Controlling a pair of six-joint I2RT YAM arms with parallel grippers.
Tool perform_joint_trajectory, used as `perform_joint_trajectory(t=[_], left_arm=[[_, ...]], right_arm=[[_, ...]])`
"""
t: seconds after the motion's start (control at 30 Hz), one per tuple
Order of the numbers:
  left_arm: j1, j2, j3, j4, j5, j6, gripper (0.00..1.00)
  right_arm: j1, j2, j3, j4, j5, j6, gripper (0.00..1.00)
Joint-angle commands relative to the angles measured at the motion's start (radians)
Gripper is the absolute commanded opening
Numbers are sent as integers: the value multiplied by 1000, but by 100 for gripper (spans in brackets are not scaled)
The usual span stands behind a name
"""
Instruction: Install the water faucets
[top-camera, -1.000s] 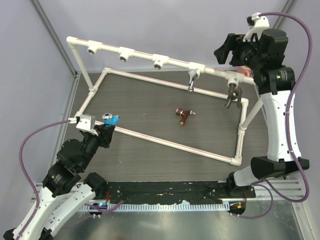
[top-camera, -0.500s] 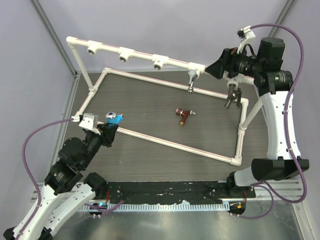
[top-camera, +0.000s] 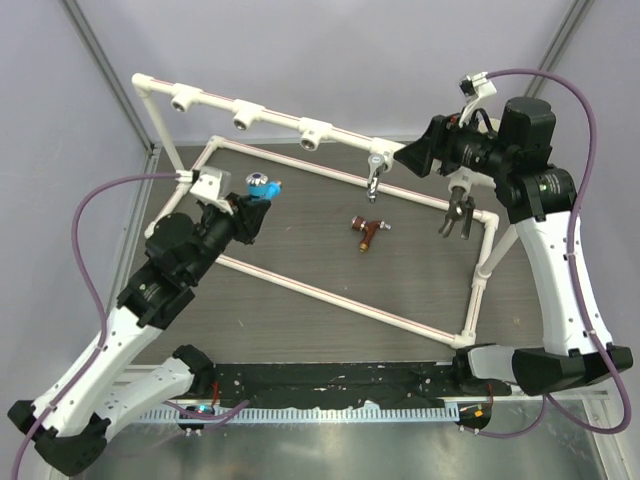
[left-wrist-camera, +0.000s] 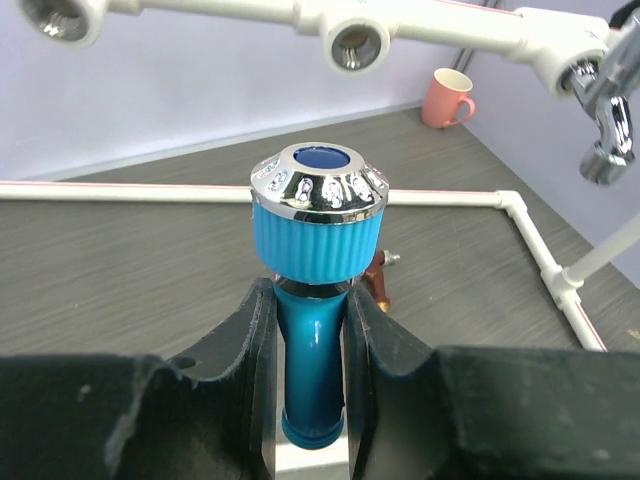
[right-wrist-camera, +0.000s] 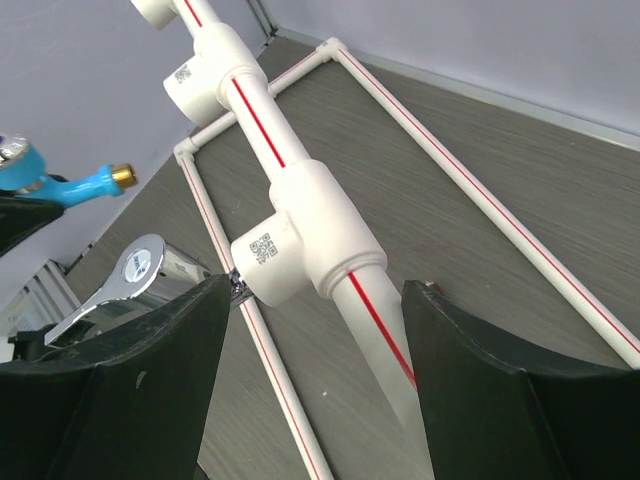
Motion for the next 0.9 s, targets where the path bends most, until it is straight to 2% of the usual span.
perform_joint_trajectory(t=[0.0, 0.2, 0.3, 0.33, 0.5, 0.67, 0.87], left_arm=[[4, 80, 46, 221, 42, 16, 0], [3, 153, 44, 359, 108, 51, 0], [3, 162, 29, 431, 121, 59, 0], [3, 159, 15, 471, 121, 61, 0], [3, 145, -20, 561, 121, 84, 0], [3, 157, -16, 569, 123, 81, 0], [3, 182, -13, 575, 152, 84, 0]], right_arm=[[56, -82, -104, 24, 18, 128, 74], [76, -191, -208, 94, 179, 142, 75], [90, -238, -249, 104, 345, 146, 78], [91, -278, -262, 109, 442, 154, 79], [99, -436, -386, 187, 716, 171, 83], [104, -622, -521, 255, 964, 183, 86], [105, -757, -613, 252, 1107, 189, 88]])
